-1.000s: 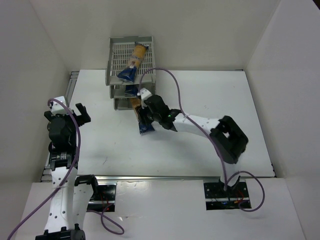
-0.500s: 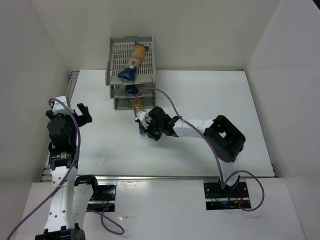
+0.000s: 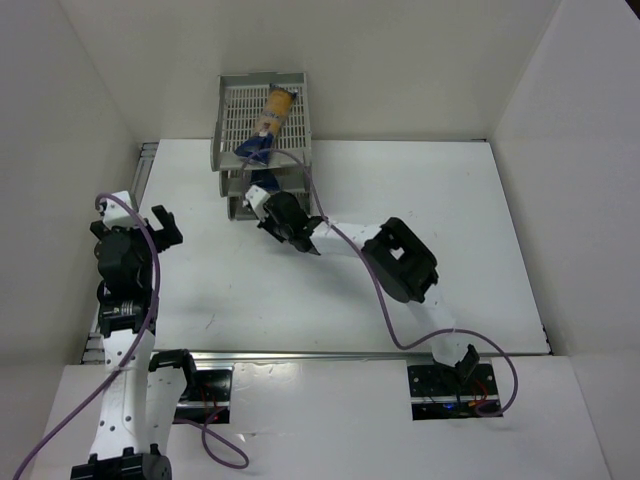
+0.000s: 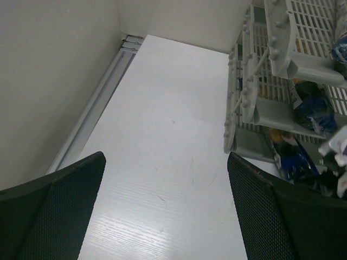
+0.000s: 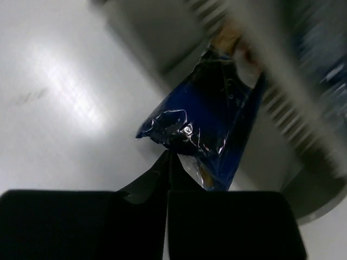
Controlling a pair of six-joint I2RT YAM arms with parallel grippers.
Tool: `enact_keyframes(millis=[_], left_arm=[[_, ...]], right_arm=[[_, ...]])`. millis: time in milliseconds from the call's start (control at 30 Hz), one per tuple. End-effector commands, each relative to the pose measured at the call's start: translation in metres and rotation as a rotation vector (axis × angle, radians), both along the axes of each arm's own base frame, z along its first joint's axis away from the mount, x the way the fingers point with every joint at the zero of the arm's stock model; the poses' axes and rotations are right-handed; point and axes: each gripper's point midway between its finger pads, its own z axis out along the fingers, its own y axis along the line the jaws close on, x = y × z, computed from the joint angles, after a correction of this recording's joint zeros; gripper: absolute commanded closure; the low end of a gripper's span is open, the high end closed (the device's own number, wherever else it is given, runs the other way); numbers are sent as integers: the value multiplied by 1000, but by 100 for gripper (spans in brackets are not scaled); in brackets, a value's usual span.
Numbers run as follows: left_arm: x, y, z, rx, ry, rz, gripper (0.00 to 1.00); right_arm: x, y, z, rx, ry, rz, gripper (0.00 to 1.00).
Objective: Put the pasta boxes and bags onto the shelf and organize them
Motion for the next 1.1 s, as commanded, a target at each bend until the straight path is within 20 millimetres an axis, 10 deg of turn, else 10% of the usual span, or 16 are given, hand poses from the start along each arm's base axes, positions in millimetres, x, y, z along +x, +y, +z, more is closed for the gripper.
enact_keyframes(millis=[0,233,400,433,500,667,733,800,933,1067], left_arm=[[1,7,21,23,-69,27,0],[-4,13,31,57,-88,55,0],[-5,11,24,36,-85,47,0],[-4,9,24,35,-85,38,0],[-4,9,24,26,-87,38,0],[-7,3,23,-7,-98,22,0],[-8,1,12,-21,-78,12,0],[-9,0,7,-36,-68,13,0],[-14,-8,-3,-76,-53,-11,0],[-14,-13,-11,-82,-46,-49,0]], right_arm=[[75,10,69,161,-269,-241,100],[68,21,107,230,-272,-212,100],[-13,6,93,187,-141,-32,100],[-27,1,114,218,-139,7,100],[-74,-3,89,179,-11,127,96],[-172,-42,85,73,139,486,63],[-183,-73,74,-45,112,520,51],[-156,-110,101,-106,-35,346,4],[-73,-214,176,9,-228,-205,0],[-44,-333,205,51,-185,-540,0]])
